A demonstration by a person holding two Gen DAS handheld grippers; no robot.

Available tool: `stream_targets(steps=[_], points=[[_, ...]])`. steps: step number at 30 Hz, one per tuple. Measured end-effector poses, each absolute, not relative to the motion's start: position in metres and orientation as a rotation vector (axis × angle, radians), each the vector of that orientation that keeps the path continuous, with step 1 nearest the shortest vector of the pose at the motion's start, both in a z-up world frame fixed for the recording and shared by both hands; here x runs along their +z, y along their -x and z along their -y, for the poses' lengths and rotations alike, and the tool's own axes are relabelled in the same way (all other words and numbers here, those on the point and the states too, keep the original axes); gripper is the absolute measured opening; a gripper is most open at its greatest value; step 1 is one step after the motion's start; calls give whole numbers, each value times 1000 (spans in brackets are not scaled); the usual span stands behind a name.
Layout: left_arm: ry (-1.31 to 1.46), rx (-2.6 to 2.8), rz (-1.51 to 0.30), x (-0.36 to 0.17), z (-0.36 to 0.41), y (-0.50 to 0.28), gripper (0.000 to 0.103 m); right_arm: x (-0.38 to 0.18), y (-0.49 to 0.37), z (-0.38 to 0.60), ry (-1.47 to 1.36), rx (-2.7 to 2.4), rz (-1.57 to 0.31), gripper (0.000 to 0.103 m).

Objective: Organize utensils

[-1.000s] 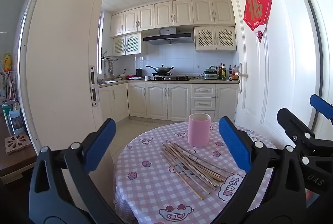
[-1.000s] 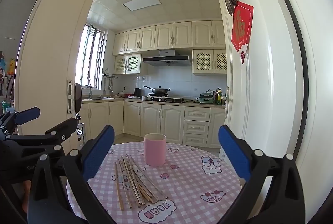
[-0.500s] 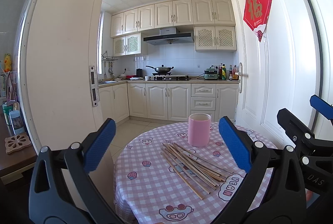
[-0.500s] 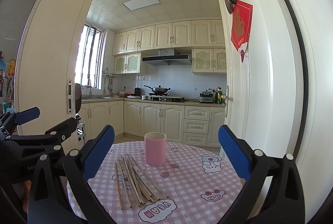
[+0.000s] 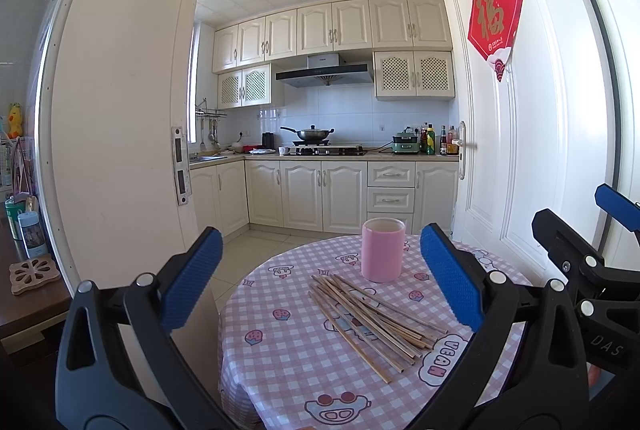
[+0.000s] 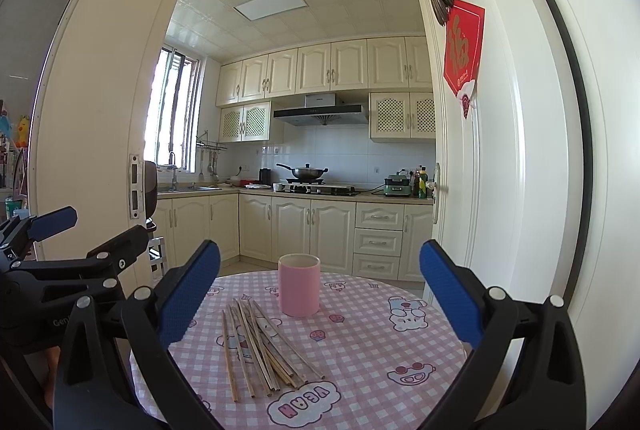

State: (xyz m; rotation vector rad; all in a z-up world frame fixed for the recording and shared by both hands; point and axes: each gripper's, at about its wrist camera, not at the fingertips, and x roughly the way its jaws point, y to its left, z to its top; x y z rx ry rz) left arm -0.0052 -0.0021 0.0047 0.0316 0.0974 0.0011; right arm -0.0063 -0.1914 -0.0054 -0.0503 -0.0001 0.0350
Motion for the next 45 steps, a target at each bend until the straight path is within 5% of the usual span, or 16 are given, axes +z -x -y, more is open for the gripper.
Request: stream_targets(steps=[45], points=[[-30, 0, -99, 0, 2, 3, 97, -9, 4, 192, 41, 33, -8, 96]])
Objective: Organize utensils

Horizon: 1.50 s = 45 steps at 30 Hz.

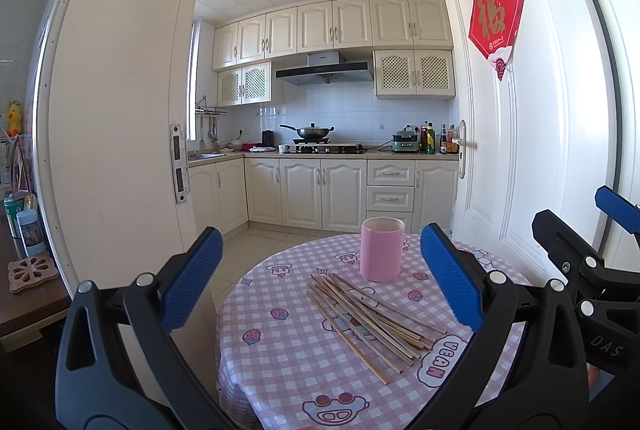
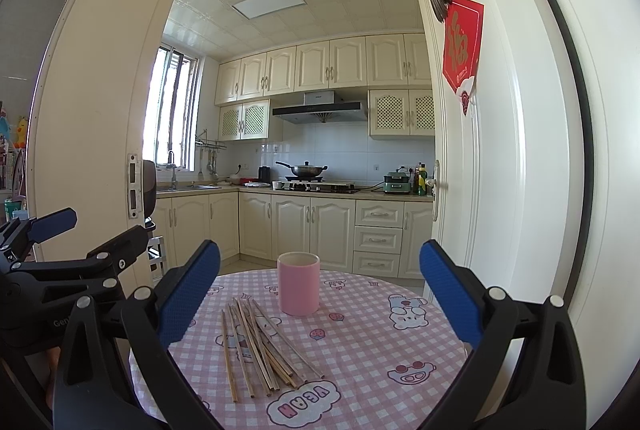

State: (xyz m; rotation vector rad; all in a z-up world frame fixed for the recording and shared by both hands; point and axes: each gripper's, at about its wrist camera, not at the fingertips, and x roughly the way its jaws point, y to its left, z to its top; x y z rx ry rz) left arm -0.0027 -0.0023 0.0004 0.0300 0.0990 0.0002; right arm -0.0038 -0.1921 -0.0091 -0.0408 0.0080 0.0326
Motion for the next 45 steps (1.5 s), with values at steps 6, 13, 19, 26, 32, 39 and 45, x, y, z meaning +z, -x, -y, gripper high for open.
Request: stream_targets(steps=[6, 13, 19, 26, 32, 39, 45], points=[[-32, 1, -102, -1, 6, 5, 97, -10, 2, 192, 37, 33, -14, 96], [-35, 6, -120, -11, 5, -8, 97, -12, -3, 193, 29, 35, -33, 96], [-36, 18, -163, -20, 1, -23, 97, -19, -22, 190, 27, 61, -78, 96], [-30, 15, -271, -41, -6, -56, 97, -37, -57, 190, -20, 125, -191, 96], [-11, -11, -395, -63, -10, -86, 97, -56, -86, 187, -13, 173, -308, 96], [48, -59, -572, -93, -22, -124, 97, -71, -119, 194, -5, 165, -408, 96], [30, -19, -687, -108, -30, -158, 97, -86, -152, 193, 51, 214, -517, 96]])
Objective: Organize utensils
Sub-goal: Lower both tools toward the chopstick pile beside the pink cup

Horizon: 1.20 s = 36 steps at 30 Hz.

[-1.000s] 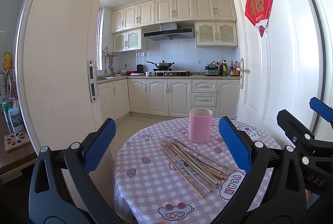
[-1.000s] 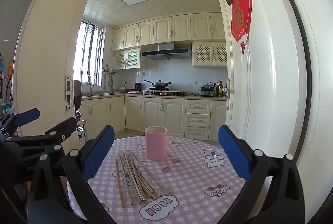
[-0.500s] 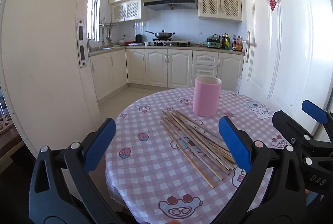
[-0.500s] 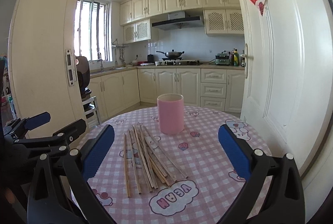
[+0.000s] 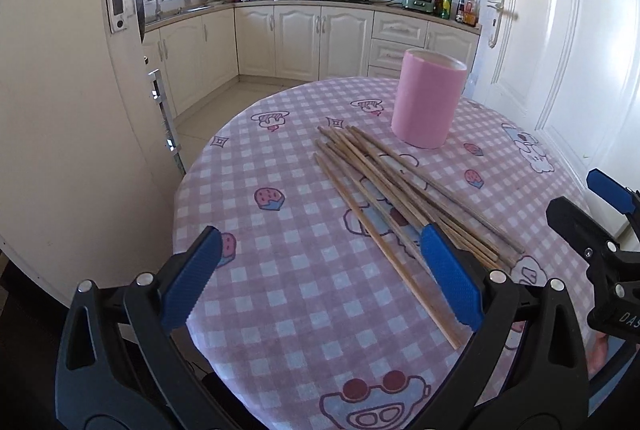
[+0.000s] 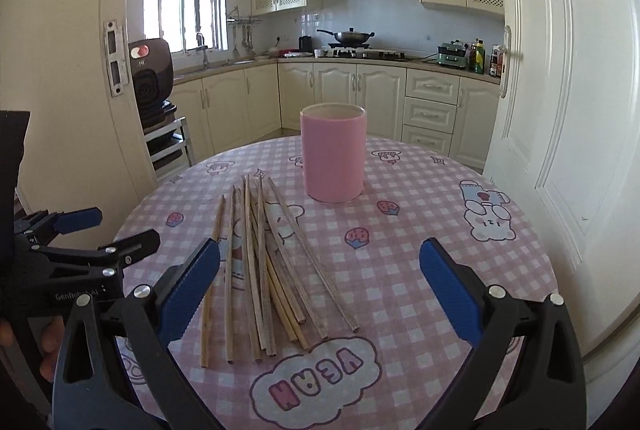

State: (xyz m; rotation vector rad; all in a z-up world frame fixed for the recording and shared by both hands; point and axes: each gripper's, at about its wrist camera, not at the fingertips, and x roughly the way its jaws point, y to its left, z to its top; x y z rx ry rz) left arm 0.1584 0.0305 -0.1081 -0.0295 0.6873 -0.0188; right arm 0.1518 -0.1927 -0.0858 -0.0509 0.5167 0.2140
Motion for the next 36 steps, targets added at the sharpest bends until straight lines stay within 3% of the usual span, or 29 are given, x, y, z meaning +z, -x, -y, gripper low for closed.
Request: stream_targets(steps=[13, 27, 32, 36], points=[[17, -10, -899, -130, -38, -234, 97, -106, -213, 192, 152, 256, -686, 96], [22, -36, -1159, -152, -35, -285, 75, -114, -248, 195, 148, 349, -876, 95], [-13, -23, -1170, -151, -29, -292, 72, -111, -265, 192, 157, 376, -935, 84], [-20, -33, -1170, -147, -31, -295, 55, -114, -279, 188, 173, 381, -989, 73]])
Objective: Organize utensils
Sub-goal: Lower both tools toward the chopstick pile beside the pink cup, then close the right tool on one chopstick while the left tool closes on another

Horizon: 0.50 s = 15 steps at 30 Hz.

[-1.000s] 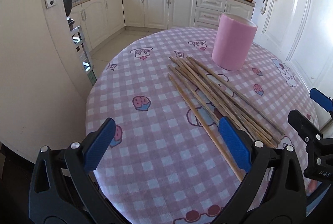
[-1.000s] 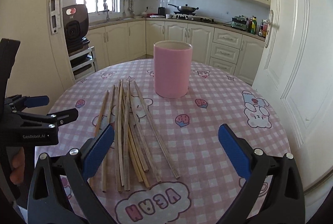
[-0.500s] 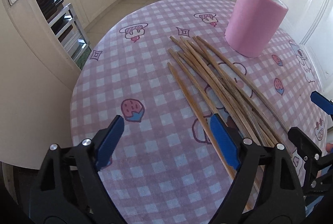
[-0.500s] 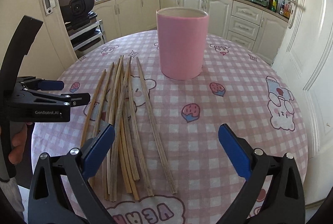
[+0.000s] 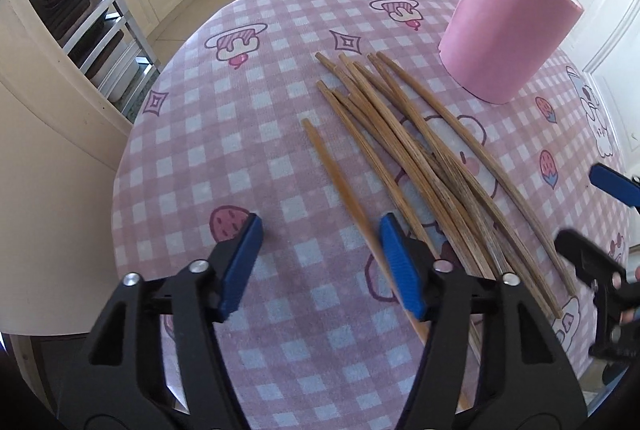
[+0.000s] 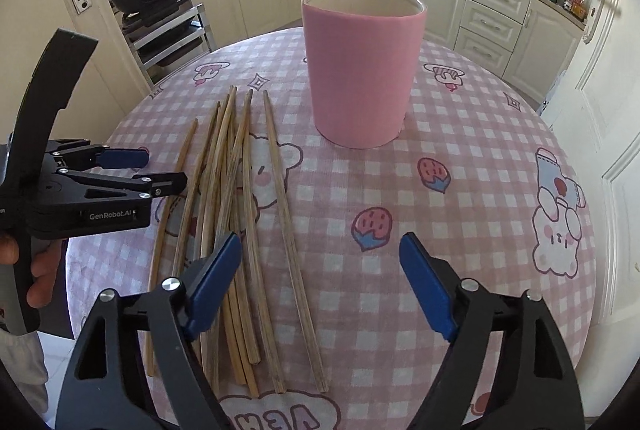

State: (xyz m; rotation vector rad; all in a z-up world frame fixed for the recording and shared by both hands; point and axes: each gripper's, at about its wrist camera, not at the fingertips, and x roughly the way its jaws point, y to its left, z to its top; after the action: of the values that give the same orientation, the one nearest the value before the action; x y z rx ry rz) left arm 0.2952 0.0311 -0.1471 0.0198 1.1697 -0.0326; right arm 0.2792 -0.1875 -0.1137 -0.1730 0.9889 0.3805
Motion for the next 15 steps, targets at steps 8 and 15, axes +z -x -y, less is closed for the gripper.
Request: stream_targets(steps=[8, 15], points=[[-41, -60, -1205, -145, -35, -302, 39, -124, -305, 169, 239, 429, -1082, 55], [-58, -82, -1210, -146, -35, -303, 38, -130, -333, 145, 307, 457, -1128, 41]])
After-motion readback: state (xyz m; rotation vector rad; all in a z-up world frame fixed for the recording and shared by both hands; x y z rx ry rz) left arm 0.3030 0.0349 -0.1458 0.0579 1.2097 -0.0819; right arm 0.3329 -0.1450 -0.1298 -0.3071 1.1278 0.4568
